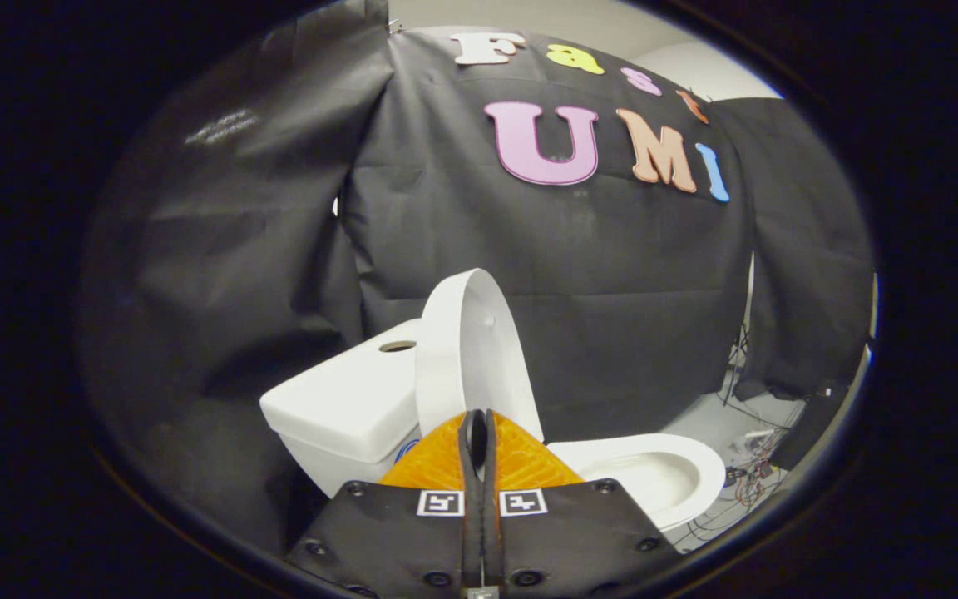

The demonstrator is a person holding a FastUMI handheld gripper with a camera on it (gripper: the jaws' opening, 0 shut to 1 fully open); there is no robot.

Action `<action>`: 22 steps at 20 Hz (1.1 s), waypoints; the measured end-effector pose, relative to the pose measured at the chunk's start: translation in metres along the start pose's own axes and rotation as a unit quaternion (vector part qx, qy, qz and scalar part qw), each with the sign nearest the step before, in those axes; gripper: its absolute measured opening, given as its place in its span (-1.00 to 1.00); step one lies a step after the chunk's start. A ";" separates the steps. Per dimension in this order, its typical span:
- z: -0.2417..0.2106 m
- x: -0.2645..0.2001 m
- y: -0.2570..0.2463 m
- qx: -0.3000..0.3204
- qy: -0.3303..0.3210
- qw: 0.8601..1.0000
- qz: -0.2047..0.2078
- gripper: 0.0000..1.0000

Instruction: Open the toilet lid.

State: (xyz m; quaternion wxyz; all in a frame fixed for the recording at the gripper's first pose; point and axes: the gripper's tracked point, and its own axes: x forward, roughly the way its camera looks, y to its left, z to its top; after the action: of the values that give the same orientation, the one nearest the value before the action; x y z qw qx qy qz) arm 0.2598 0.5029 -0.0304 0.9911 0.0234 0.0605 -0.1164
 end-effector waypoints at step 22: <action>-0.013 -0.004 0.041 -0.038 0.029 0.993 0.104 0.98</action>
State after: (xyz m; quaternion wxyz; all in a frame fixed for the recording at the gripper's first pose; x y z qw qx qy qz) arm 0.2644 0.5441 -0.0413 0.9958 -0.0051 0.0908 -0.0091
